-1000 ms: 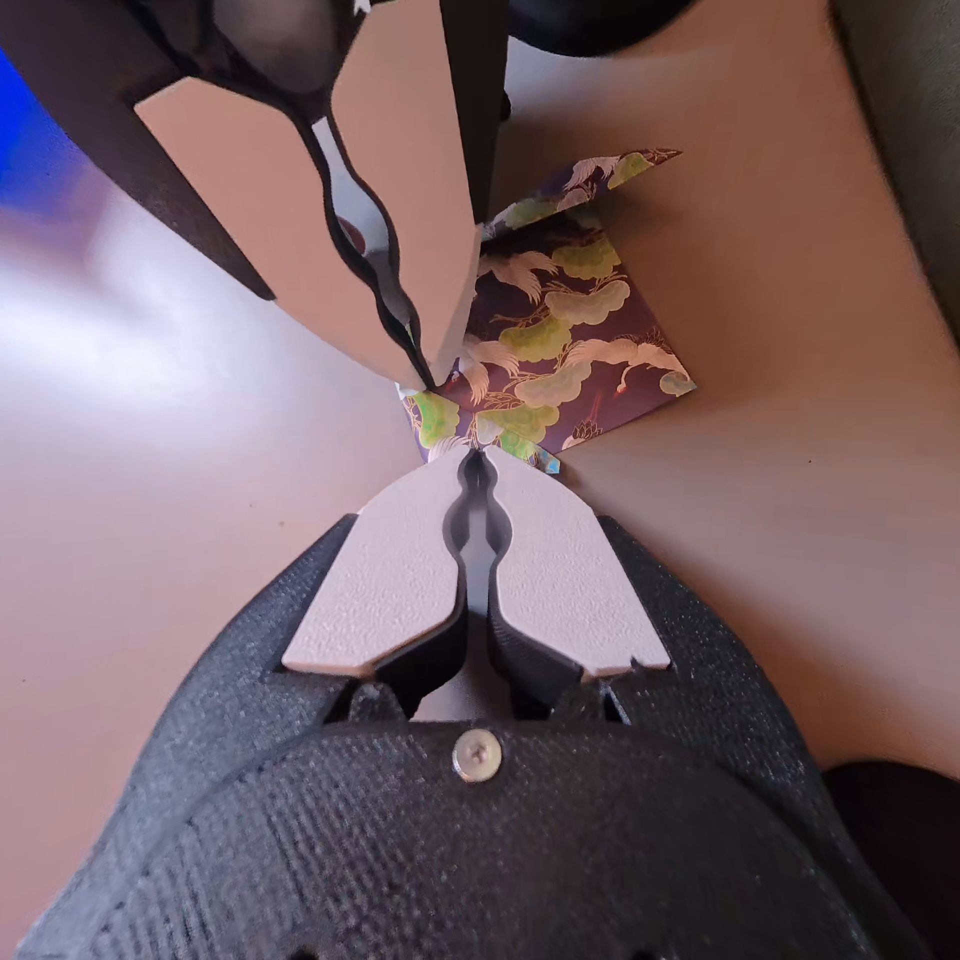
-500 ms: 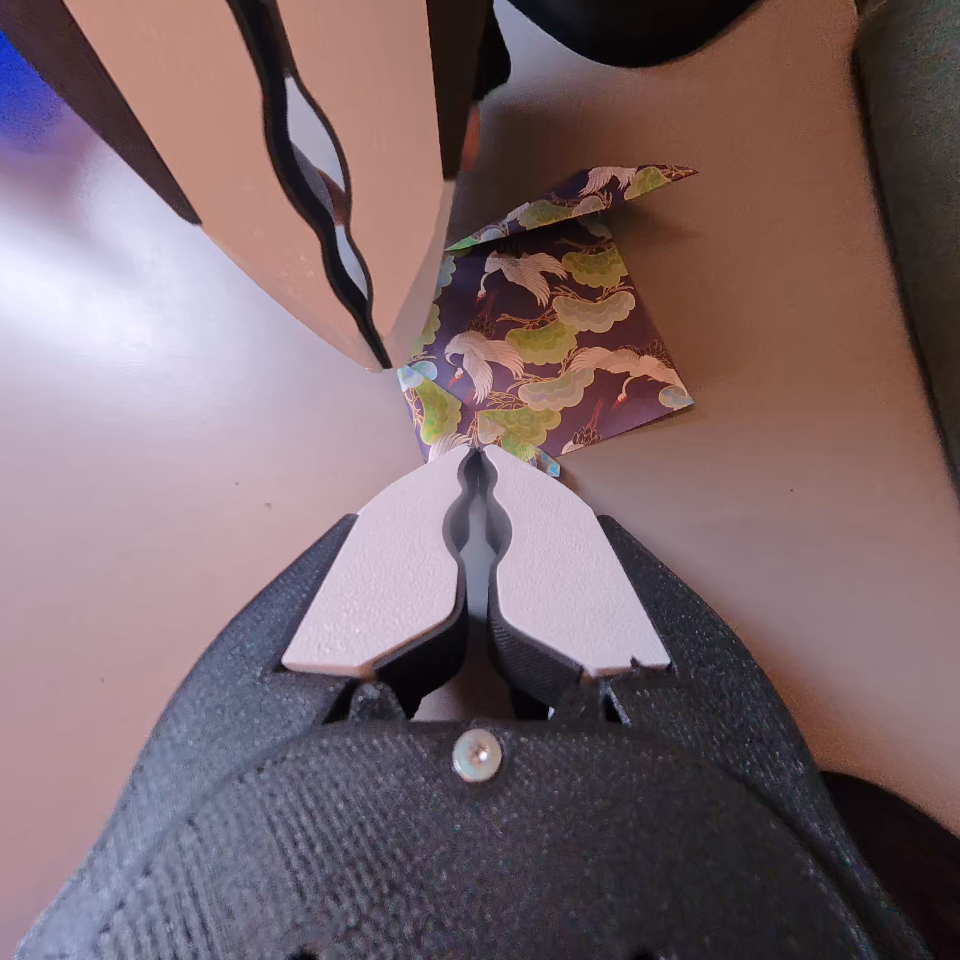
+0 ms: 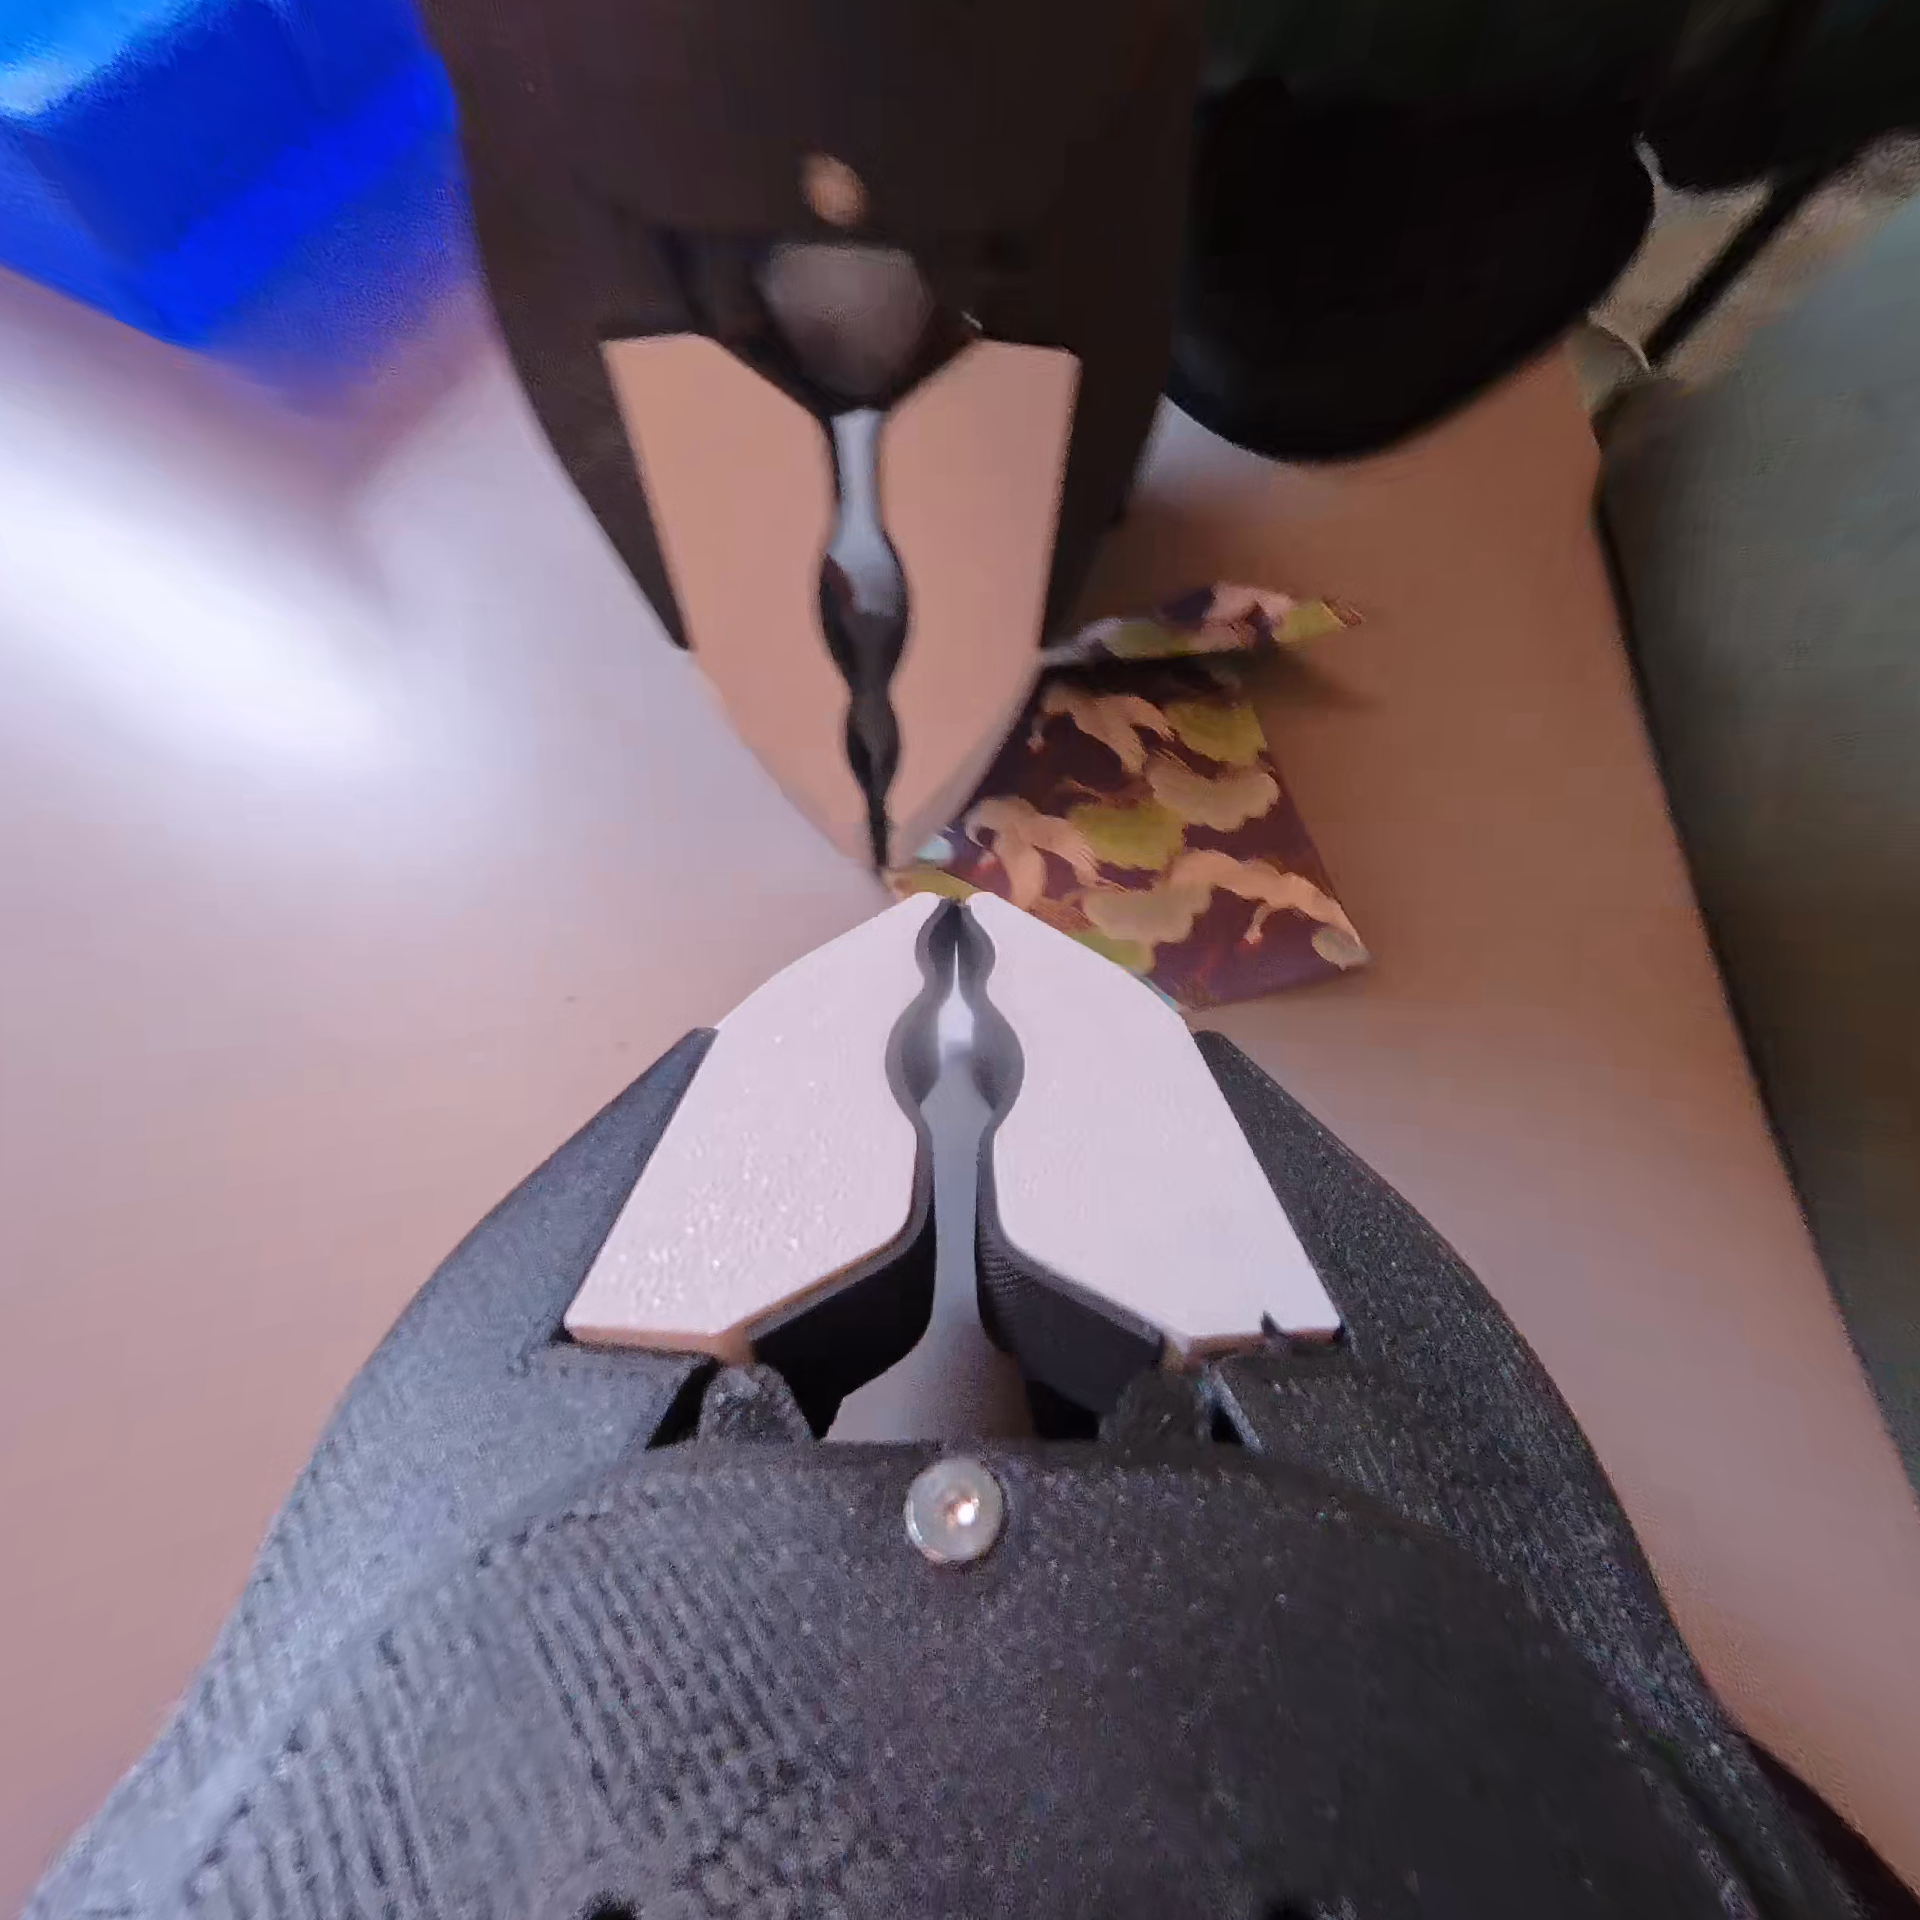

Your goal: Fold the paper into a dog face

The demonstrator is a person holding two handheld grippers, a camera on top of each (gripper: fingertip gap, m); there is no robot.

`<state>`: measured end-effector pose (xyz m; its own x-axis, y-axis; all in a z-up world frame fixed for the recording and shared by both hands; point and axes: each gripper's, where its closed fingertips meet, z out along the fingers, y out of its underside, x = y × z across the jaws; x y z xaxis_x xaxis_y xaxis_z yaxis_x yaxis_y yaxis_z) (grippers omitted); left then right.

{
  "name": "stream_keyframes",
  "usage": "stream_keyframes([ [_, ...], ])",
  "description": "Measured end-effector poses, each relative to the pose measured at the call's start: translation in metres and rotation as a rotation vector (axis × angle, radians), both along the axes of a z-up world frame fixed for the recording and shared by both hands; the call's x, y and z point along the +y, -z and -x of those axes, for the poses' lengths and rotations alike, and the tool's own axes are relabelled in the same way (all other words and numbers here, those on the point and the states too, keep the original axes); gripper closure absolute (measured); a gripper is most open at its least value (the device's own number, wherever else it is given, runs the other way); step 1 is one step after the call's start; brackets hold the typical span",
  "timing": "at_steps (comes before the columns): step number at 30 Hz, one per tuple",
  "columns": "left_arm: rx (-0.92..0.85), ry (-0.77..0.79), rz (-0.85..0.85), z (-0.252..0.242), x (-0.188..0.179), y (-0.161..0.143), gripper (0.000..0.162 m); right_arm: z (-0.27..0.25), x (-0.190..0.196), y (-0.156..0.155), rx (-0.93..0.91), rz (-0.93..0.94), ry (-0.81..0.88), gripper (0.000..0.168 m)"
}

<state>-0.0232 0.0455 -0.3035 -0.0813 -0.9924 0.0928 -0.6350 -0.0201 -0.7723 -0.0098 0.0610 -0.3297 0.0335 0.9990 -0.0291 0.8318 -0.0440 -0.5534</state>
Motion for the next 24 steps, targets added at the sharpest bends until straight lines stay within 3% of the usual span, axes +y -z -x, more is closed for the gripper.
stream_keyframes([
  [3, 0.005, -0.056, -0.043, -0.005, 0.013, 0.005, 0.162, 0.000, 0.000, 0.000, -0.003, -0.008, 0.000, 0.168],
  [14, 0.117, 0.001, -0.242, -0.013, 0.016, 0.027, 0.162, 0.000, 0.000, 0.000, 0.007, -0.015, 0.003, 0.168],
  [24, 0.112, 0.129, -0.602, -0.013, 0.014, 0.027, 0.162, 0.000, 0.000, 0.000, 0.004, -0.035, 0.001, 0.168],
])
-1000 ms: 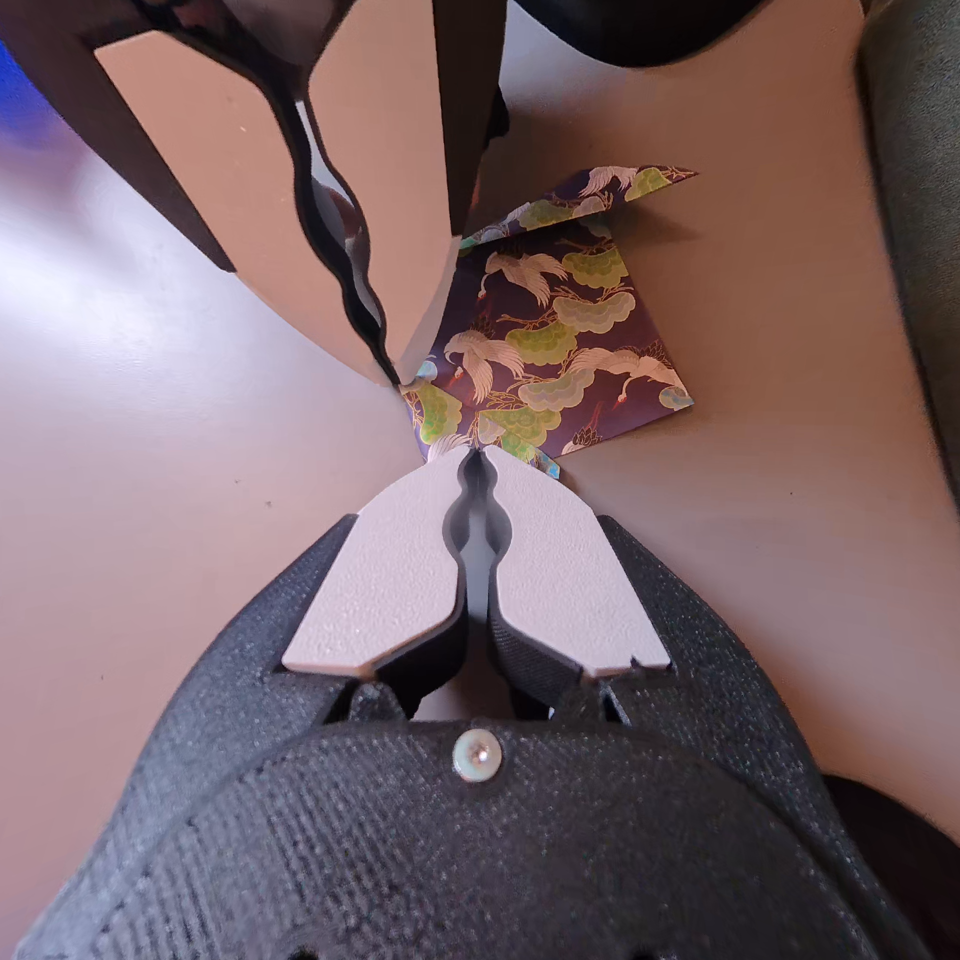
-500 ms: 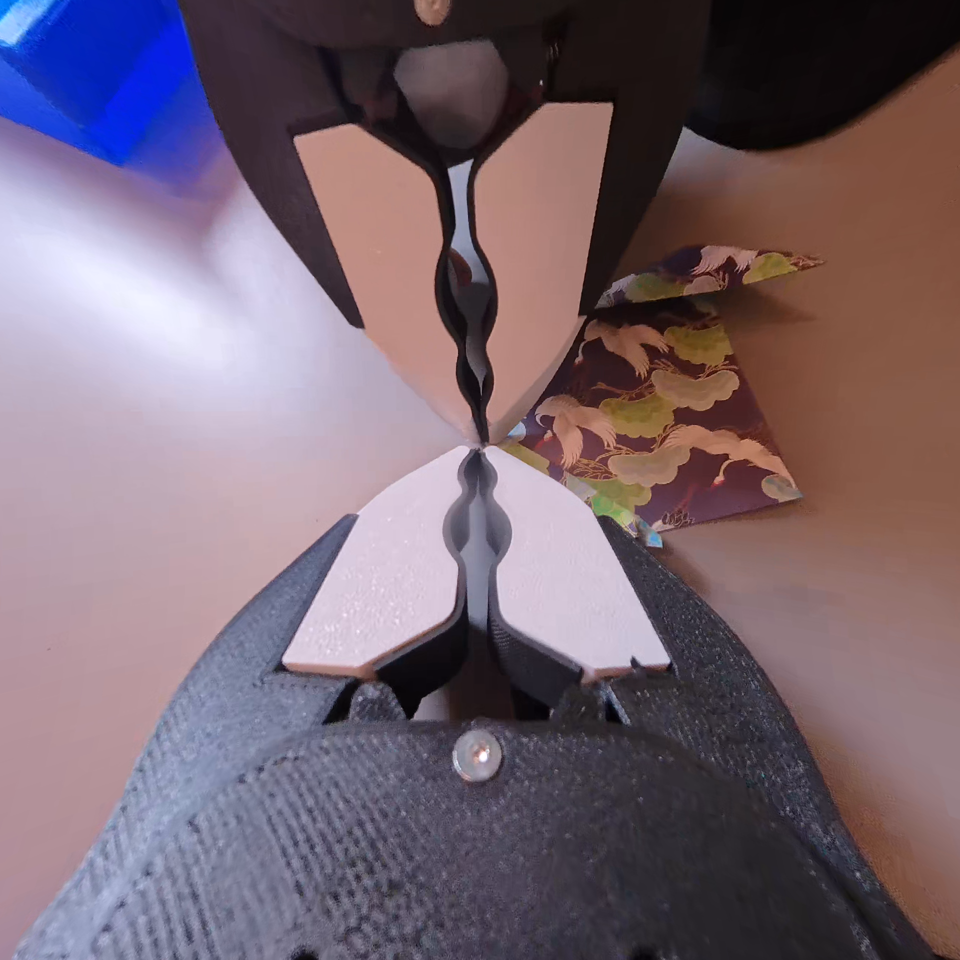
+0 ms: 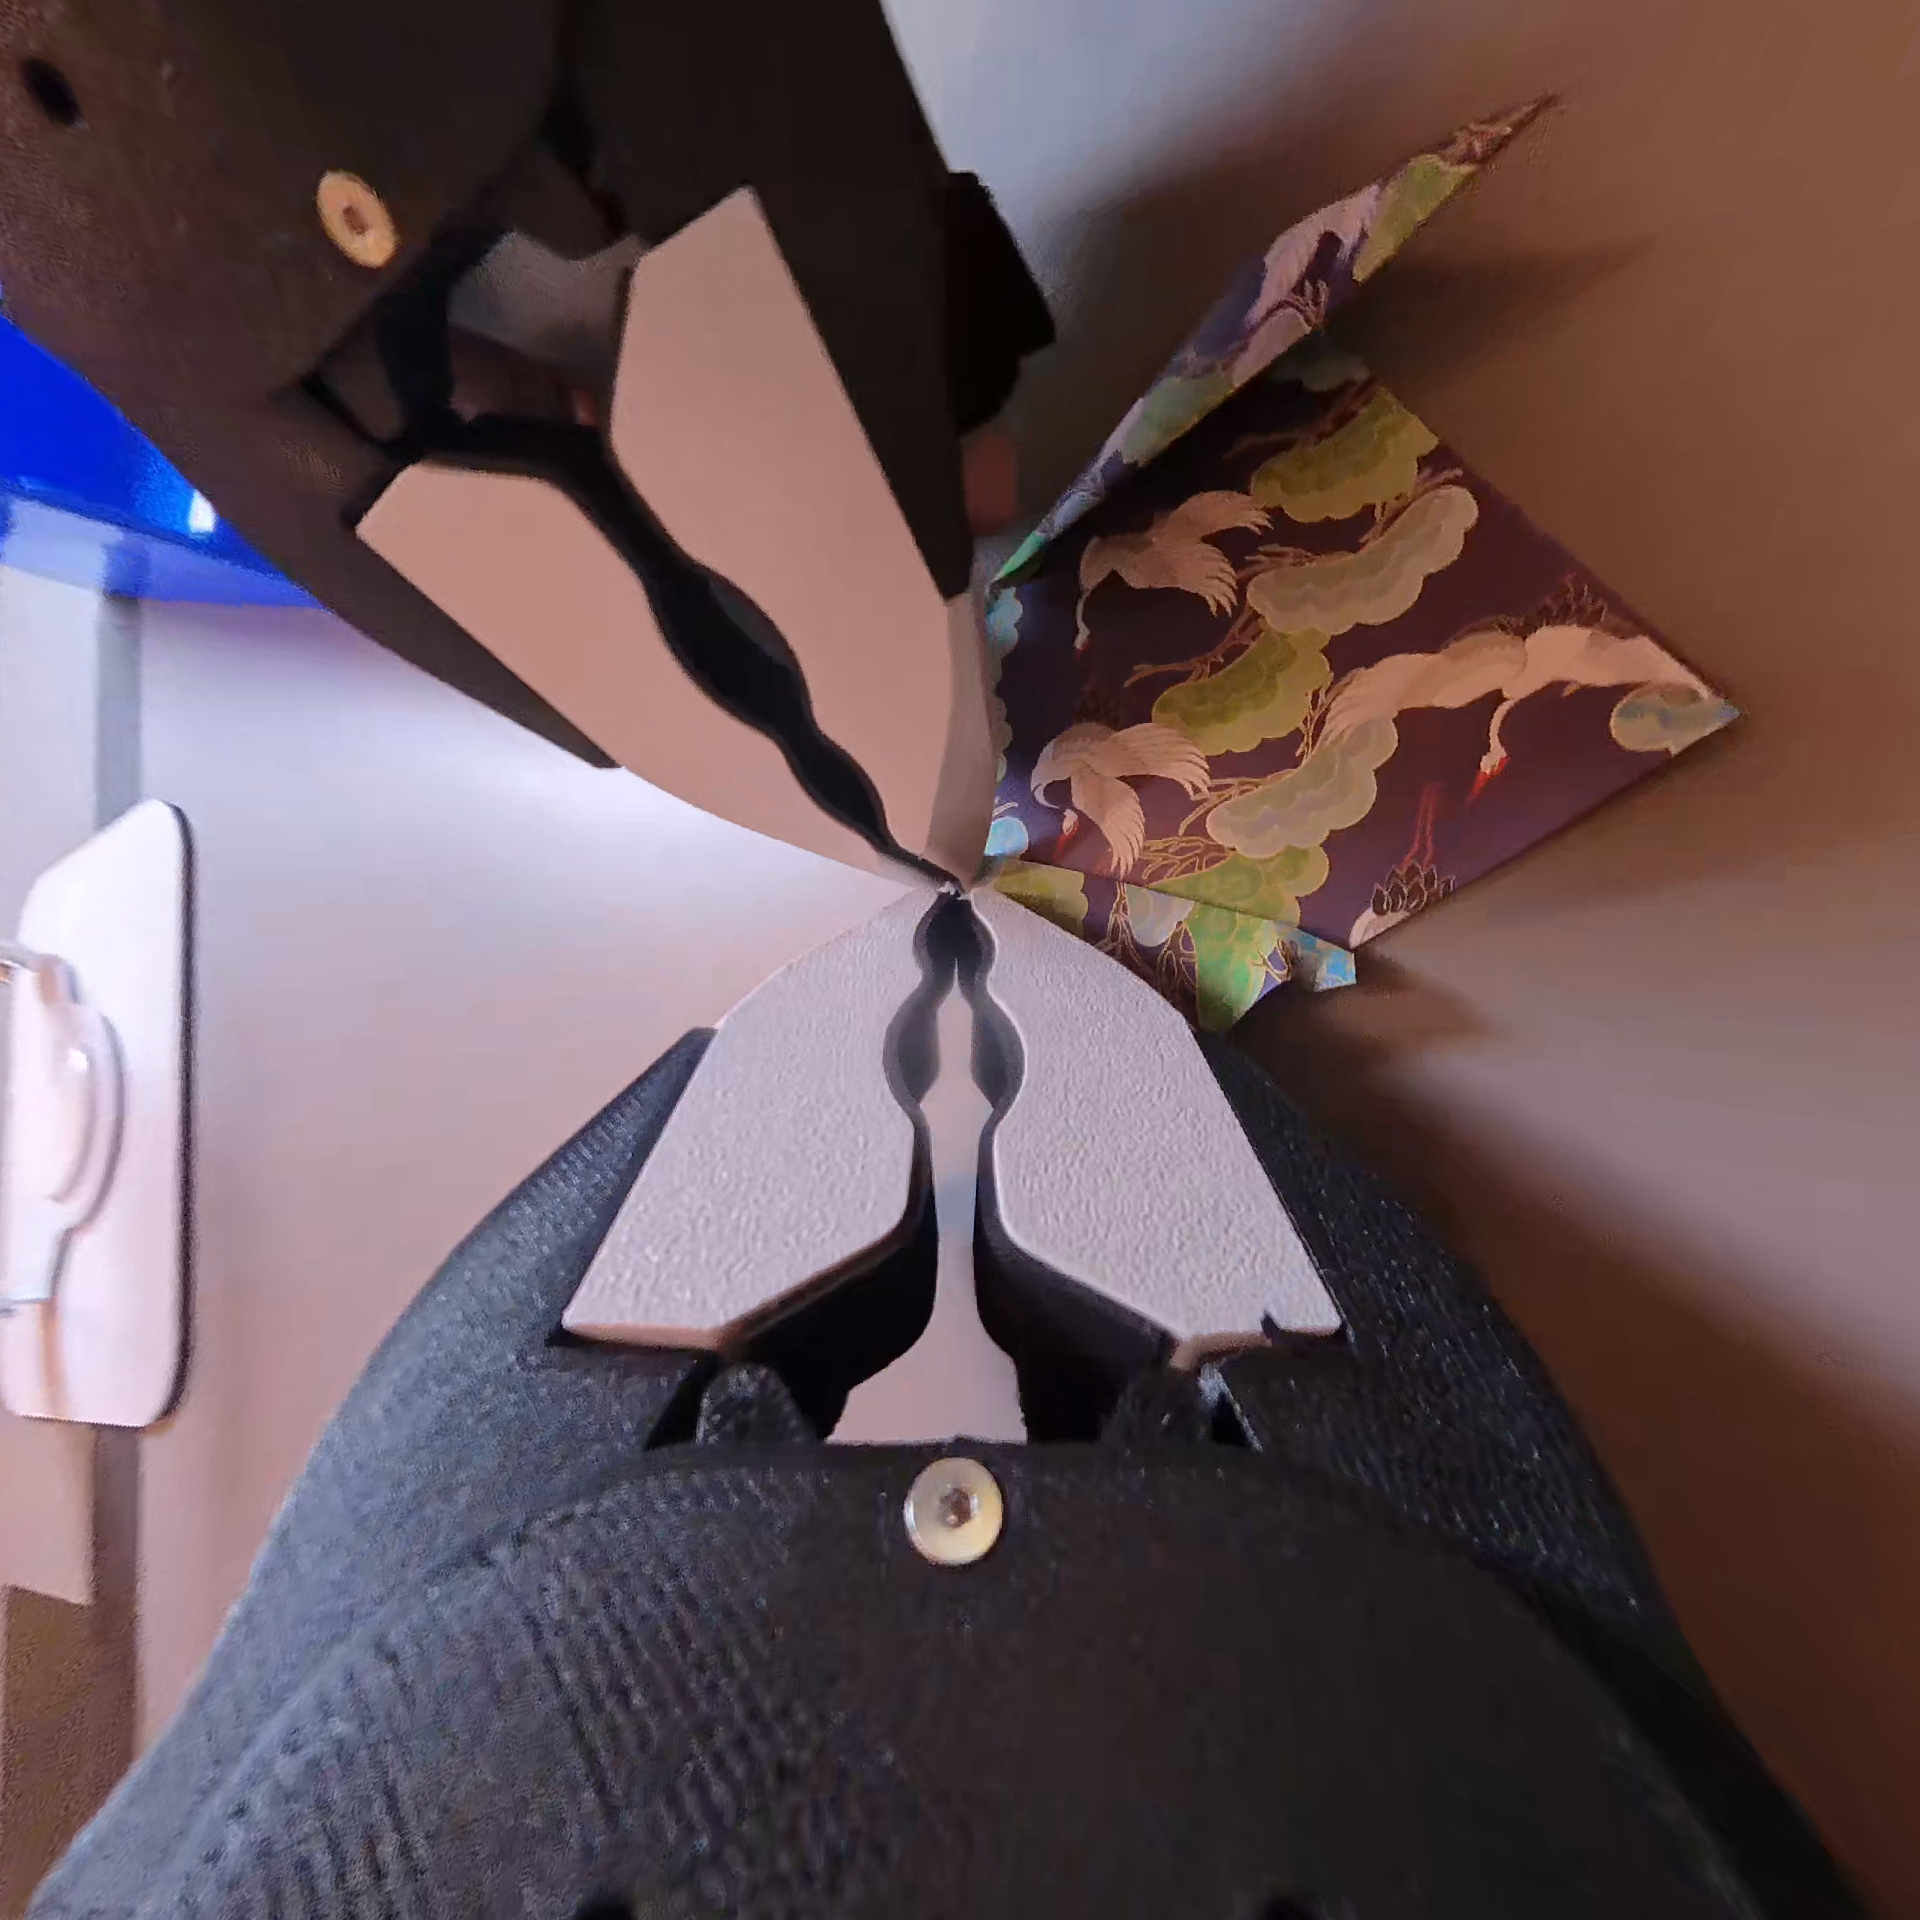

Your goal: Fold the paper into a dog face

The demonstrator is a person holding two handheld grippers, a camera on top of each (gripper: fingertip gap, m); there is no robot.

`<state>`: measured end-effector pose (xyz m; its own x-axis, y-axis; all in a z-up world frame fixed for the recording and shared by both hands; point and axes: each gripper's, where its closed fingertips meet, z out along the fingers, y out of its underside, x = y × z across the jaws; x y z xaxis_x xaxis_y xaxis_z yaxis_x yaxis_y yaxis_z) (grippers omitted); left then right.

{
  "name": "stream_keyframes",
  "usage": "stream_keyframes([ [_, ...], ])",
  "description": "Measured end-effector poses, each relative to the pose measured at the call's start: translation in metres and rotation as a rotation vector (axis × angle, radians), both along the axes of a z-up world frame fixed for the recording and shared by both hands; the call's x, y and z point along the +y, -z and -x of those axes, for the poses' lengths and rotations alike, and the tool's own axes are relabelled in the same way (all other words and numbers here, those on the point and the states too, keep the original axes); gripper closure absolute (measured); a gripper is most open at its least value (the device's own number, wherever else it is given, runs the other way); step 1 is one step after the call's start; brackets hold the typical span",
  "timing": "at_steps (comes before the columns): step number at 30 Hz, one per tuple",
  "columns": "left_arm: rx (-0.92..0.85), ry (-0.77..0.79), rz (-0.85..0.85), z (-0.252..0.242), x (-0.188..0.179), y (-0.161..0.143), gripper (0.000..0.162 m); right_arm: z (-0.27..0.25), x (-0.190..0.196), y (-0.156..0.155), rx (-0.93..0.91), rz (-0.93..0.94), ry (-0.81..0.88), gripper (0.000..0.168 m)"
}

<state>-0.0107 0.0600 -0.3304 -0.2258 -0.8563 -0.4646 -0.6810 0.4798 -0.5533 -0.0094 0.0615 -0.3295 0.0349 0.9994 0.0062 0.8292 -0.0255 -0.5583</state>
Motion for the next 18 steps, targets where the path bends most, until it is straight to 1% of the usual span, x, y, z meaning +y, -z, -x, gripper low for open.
stream_keyframes([
  [3, 0.003, 0.052, -0.093, 0.000, 0.000, 0.000, 0.162, 0.000, 0.000, 0.000, -0.001, -0.013, -0.002, 0.168],
  [7, 0.004, 0.110, -0.150, 0.002, -0.002, 0.000, 0.162, 0.000, 0.000, 0.000, 0.001, -0.030, -0.004, 0.168],
  [12, -0.006, 0.149, -0.178, 0.009, -0.007, -0.001, 0.162, 0.000, 0.000, 0.000, 0.012, -0.022, -0.006, 0.168],
  [18, -0.018, 0.159, -0.128, 0.014, -0.010, -0.001, 0.161, 0.000, 0.000, 0.000, 0.022, -0.018, -0.002, 0.168],
])
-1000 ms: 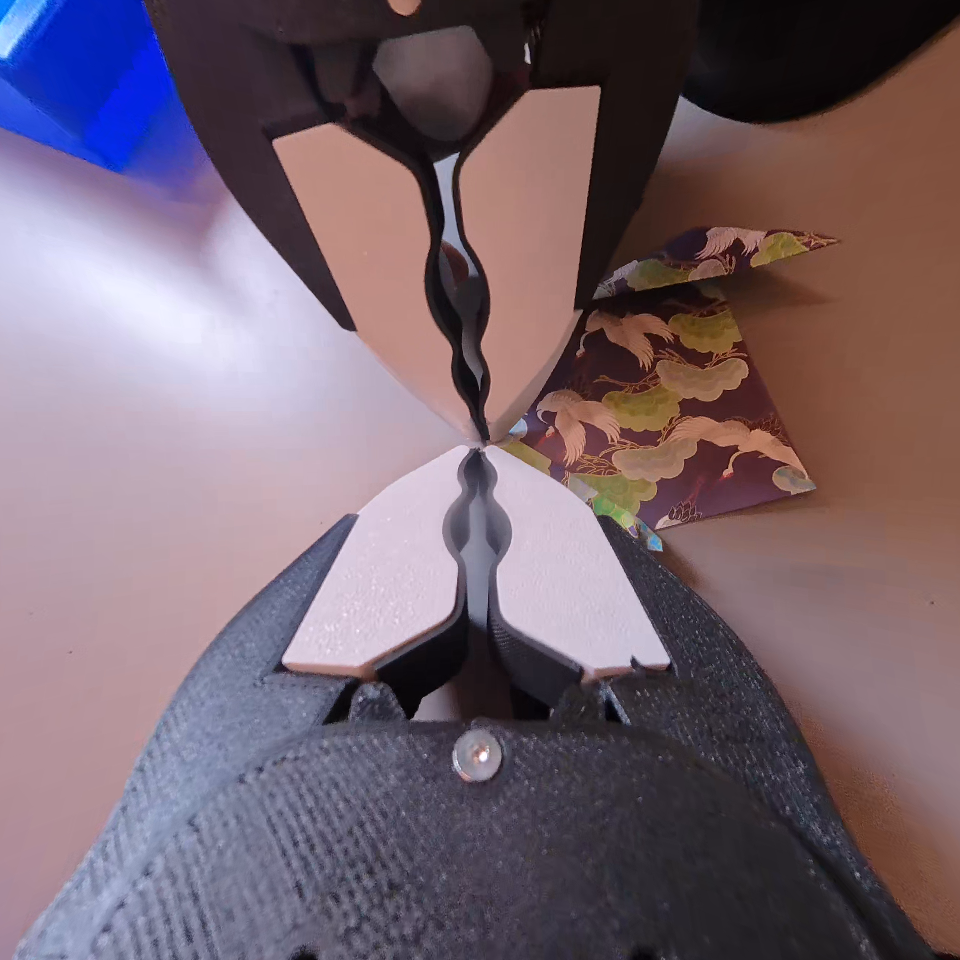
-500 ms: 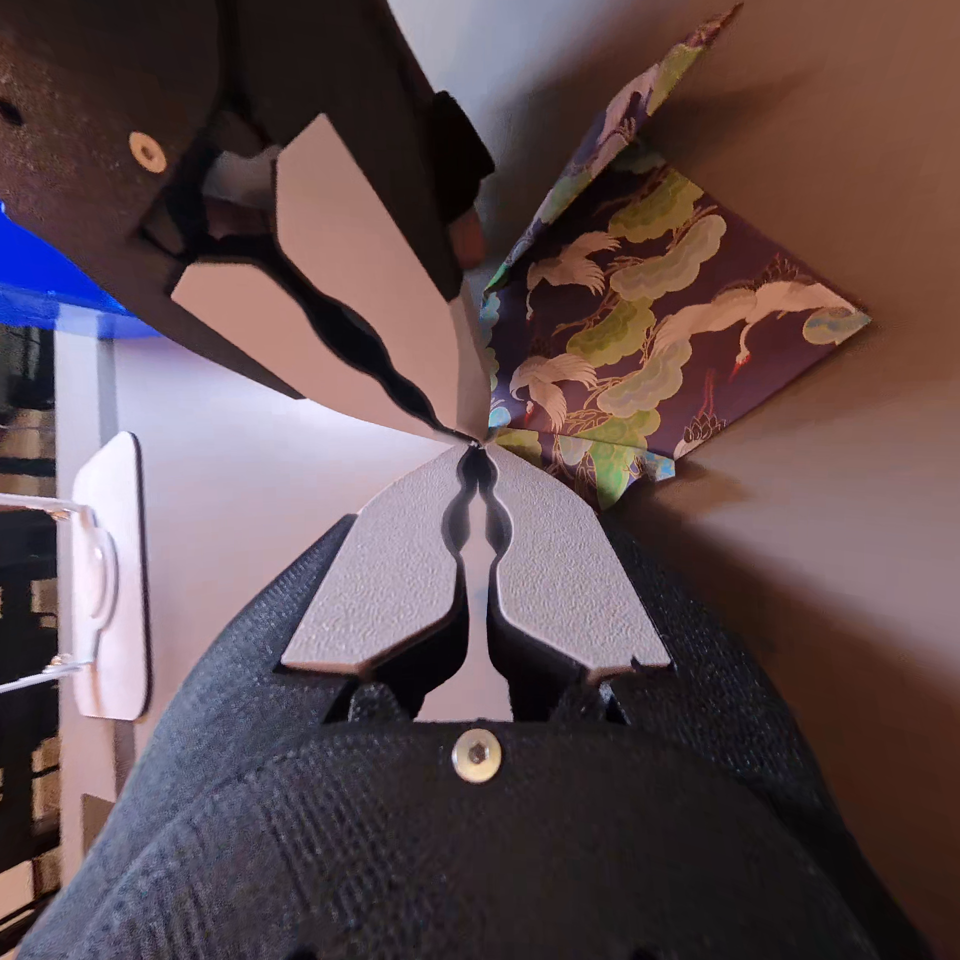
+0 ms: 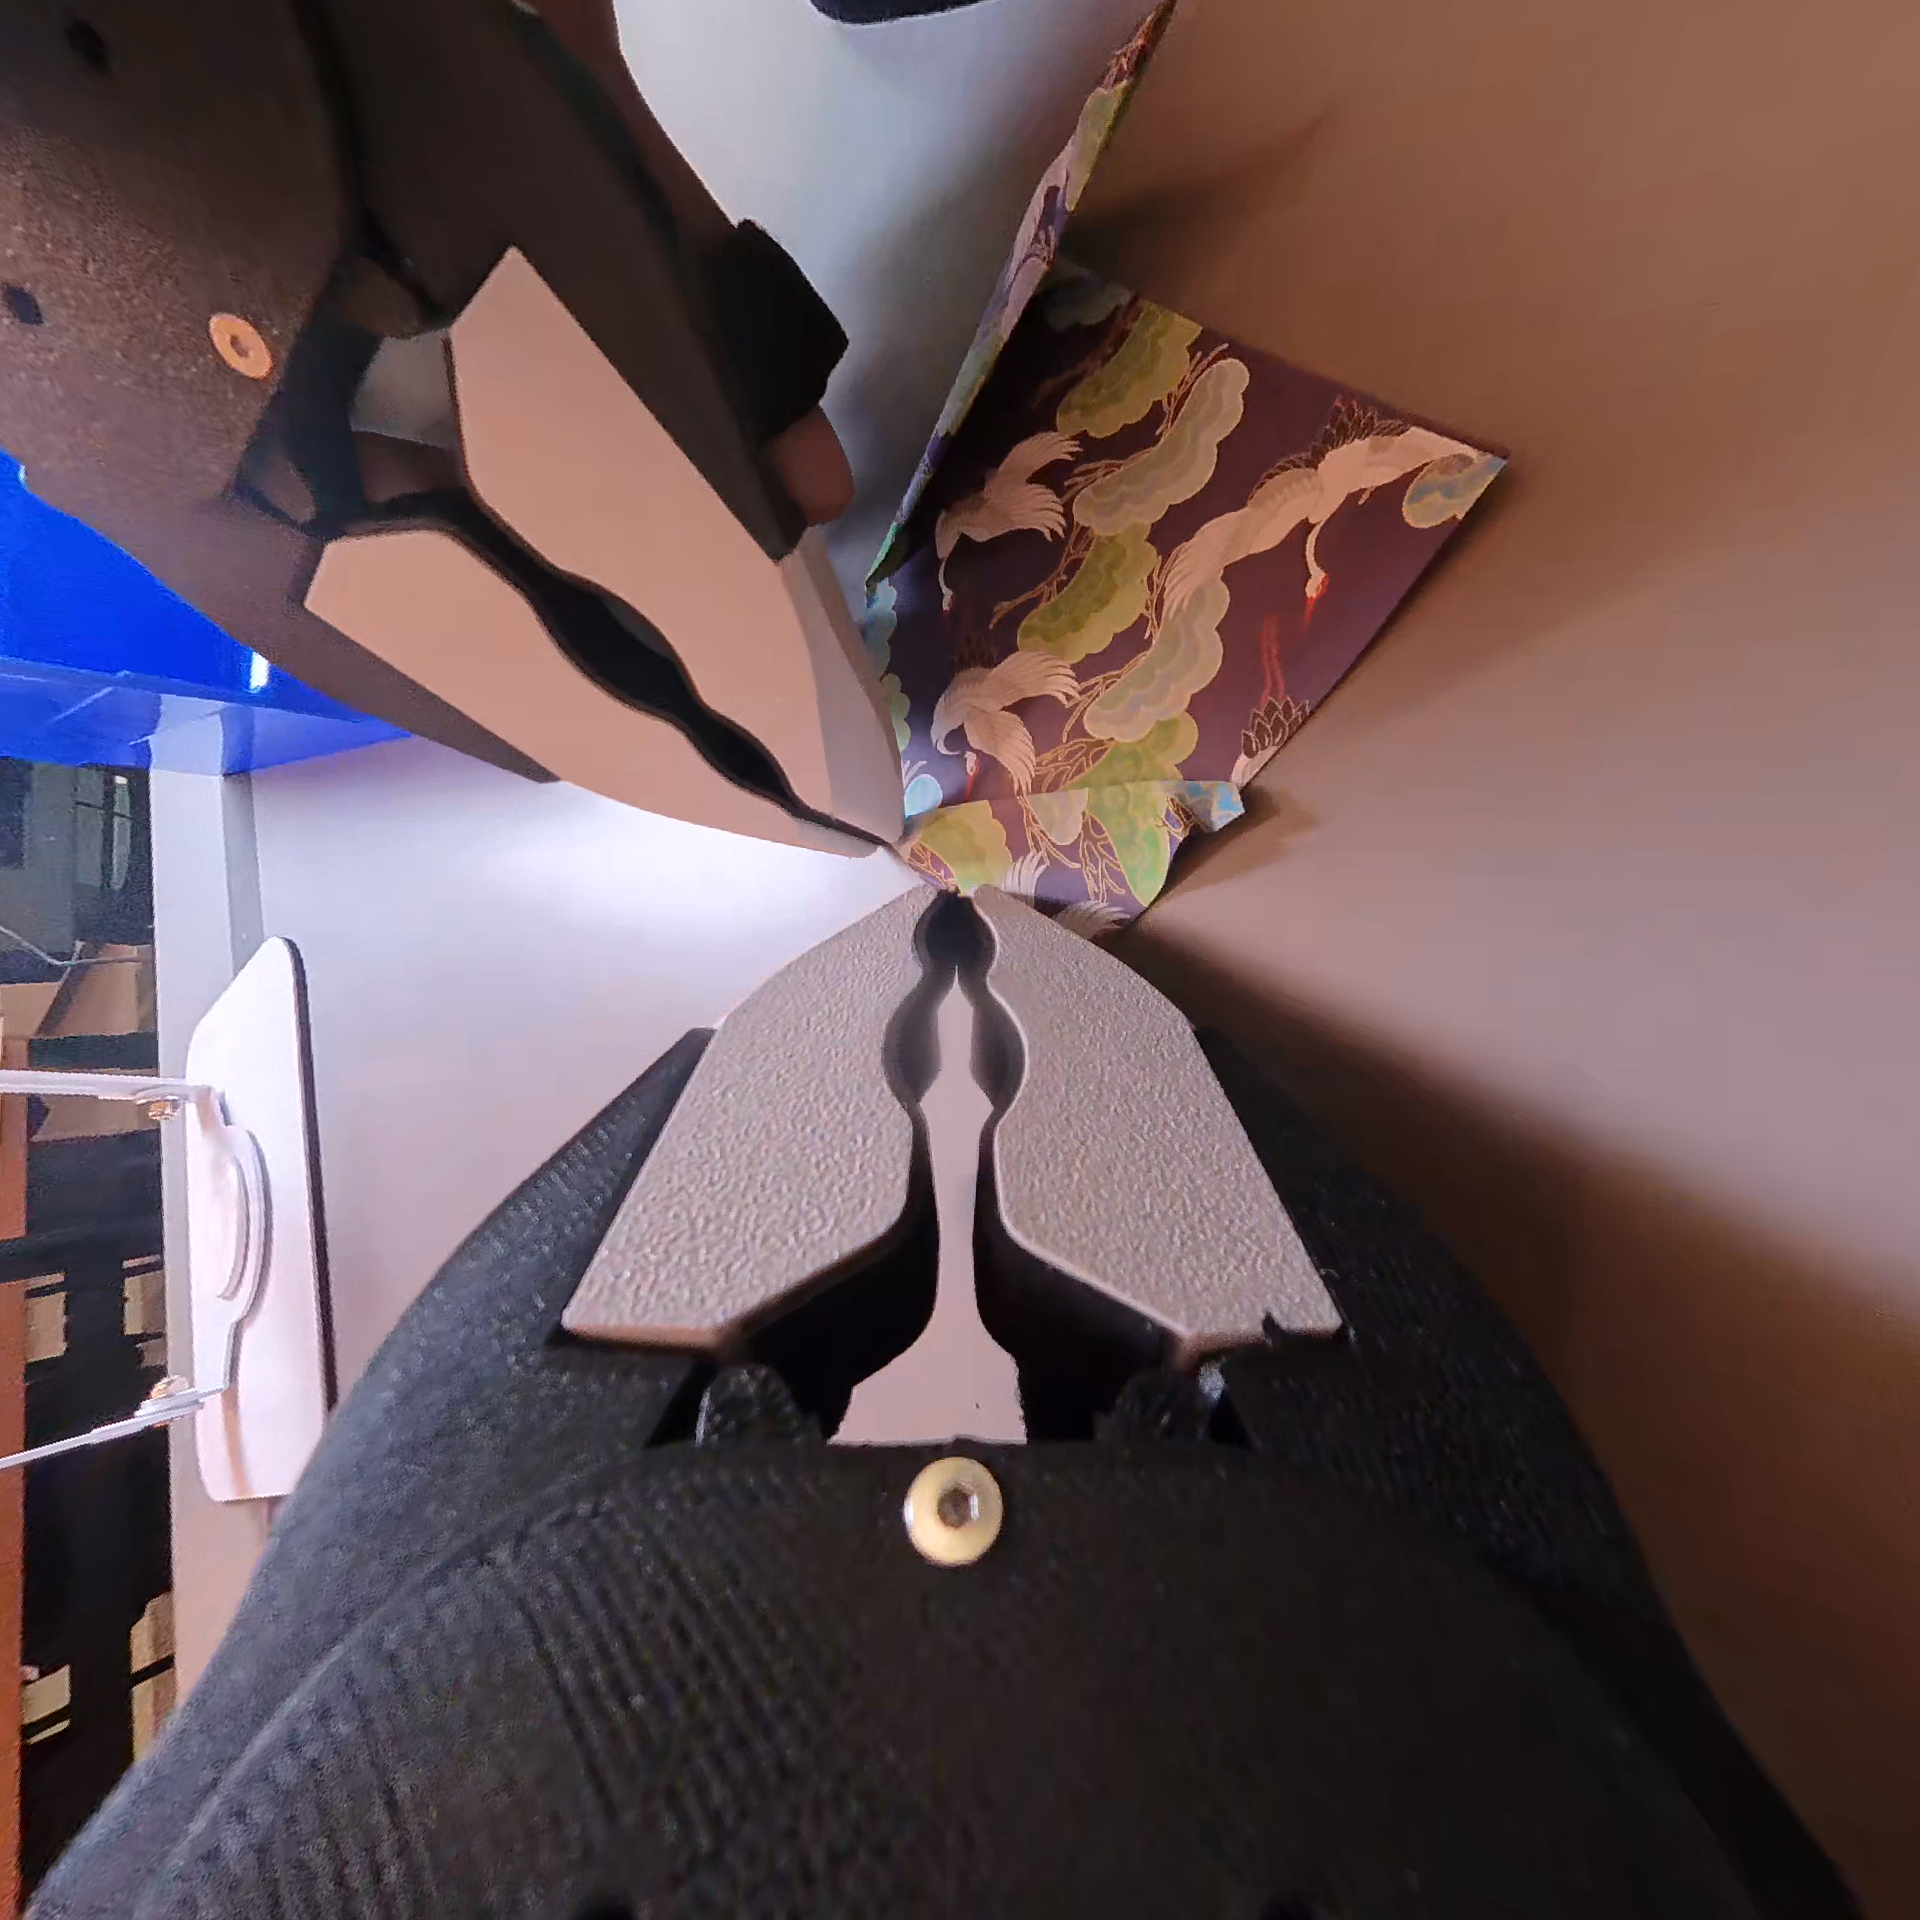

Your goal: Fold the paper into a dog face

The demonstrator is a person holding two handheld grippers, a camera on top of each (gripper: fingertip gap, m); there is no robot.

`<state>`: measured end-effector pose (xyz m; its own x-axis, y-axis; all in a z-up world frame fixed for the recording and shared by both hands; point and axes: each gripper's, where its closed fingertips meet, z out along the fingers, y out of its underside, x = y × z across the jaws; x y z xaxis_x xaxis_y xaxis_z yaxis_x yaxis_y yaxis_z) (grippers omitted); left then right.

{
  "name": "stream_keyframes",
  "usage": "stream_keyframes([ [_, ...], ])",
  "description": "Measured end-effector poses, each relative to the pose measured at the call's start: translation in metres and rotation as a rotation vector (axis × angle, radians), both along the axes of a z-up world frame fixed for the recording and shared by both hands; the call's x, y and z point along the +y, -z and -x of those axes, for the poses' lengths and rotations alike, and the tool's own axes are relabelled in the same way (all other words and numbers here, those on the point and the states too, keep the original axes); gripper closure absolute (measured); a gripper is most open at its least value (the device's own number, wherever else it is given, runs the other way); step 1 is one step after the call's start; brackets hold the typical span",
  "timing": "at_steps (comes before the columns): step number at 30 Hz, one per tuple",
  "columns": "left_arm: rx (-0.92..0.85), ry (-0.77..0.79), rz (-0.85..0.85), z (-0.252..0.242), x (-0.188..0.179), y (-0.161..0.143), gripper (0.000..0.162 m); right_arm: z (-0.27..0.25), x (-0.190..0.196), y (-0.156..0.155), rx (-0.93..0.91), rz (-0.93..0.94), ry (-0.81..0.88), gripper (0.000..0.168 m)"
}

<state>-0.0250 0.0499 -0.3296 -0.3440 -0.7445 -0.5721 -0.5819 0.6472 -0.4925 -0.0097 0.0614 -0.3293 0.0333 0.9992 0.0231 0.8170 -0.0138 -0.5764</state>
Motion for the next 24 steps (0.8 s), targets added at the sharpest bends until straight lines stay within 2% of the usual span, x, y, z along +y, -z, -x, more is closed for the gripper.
stream_keyframes([
  [13, 0.022, -0.022, 0.167, 0.013, -0.005, 0.000, 0.161, 0.000, 0.000, 0.000, 0.002, -0.005, 0.002, 0.168],
  [20, 0.144, -0.249, 0.395, 0.016, -0.005, 0.000, 0.161, 0.000, 0.000, 0.000, 0.003, -0.006, -0.003, 0.168],
  [24, 0.151, -0.328, 0.525, 0.017, -0.005, 0.001, 0.162, 0.000, 0.000, 0.000, 0.004, -0.011, -0.001, 0.168],
])
